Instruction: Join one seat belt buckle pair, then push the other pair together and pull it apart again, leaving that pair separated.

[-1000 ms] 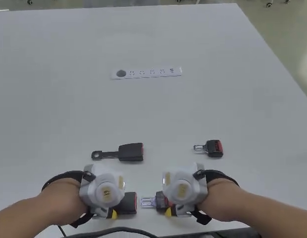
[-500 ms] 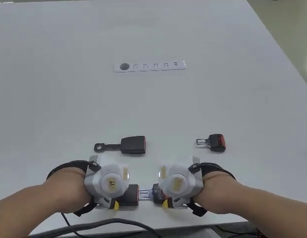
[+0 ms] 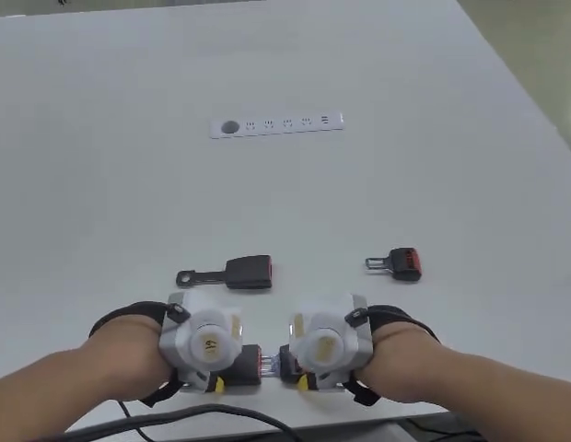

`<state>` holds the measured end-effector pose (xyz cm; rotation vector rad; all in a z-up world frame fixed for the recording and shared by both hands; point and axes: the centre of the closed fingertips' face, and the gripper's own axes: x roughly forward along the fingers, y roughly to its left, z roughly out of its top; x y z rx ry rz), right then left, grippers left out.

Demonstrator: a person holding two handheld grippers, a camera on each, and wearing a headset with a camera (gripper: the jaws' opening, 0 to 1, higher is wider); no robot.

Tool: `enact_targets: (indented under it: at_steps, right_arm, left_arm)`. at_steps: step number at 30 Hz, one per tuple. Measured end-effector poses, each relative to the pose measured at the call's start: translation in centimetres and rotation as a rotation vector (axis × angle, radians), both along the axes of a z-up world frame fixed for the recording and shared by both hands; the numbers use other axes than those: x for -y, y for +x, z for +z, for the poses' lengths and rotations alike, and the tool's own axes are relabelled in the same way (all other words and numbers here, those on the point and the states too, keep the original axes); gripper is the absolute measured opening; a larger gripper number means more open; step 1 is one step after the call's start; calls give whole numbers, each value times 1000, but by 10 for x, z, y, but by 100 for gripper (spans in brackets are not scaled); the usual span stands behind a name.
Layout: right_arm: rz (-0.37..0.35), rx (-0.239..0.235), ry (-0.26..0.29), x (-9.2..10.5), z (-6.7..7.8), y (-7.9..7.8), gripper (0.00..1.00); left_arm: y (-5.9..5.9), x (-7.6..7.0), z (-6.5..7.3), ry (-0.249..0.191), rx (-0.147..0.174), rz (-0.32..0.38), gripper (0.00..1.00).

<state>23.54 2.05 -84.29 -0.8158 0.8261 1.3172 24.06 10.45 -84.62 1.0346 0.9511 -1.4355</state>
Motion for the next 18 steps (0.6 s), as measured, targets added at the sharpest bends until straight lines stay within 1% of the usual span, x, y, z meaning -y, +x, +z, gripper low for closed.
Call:
enact_targets:
  at_steps: [3, 5, 8, 12, 16, 17, 18]
  right_arm:
    - [-8, -11, 12, 0, -1, 0, 33]
    - [-5, -6, 17, -1, -1, 0, 32]
    - [-20, -7, 22, -2, 0, 0, 31]
    - [-30, -11, 37, -6, 0, 1, 31]
    - [-31, -12, 44, -10, 0, 1, 30]
    - [-33, -16, 47, -11, 1, 1, 30]
    - [-44, -28, 62, -16, 1, 0, 30]
  left_arm:
    - [0, 0, 0, -1, 2, -10, 33]
    - [0, 0, 0, -2, 2, -13, 33]
    - [0, 0, 0, 4, 1, -14, 32]
    - [0, 0, -1, 14, 8, -29, 32]
    - [0, 0, 0, 6, 6, -27, 32]
    - [1, 0, 0, 3, 7, -28, 32]
    - [1, 0, 0, 2, 7, -27, 32]
